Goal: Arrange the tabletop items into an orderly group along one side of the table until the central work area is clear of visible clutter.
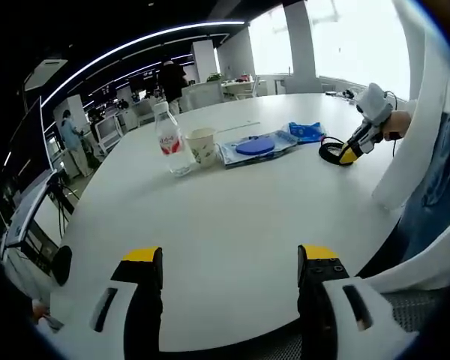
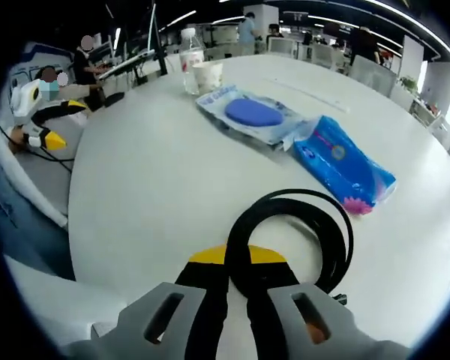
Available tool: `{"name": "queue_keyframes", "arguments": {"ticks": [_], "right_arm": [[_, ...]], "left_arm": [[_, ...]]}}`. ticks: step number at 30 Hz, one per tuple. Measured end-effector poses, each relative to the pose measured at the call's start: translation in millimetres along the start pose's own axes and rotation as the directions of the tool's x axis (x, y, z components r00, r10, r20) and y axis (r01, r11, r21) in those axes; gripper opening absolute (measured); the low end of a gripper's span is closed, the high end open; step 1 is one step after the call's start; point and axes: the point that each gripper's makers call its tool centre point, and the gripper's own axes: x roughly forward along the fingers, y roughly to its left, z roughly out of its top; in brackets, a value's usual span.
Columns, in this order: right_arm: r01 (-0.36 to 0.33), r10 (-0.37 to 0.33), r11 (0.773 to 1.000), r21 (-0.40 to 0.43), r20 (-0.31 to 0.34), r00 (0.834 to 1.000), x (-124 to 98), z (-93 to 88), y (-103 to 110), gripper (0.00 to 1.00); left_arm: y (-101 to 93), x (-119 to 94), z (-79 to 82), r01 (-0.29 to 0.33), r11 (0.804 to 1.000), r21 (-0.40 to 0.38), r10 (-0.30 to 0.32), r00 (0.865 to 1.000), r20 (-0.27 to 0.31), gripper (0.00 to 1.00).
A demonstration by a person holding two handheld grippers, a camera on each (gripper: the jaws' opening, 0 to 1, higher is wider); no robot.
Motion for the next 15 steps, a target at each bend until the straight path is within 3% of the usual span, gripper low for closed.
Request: {"name": "queue_keyframes", "arguments": {"ticks": [15], "right_arm": [[-0.026, 0.029, 0.994, 0.102, -0.024, 0.999, 0.7, -2.7, -2.4, 0.07]], "left_arm": [[-3.5, 0.9, -0.9, 0.011, 1.000, 0.011, -0.011, 1.000, -0.005, 0.75]]}}
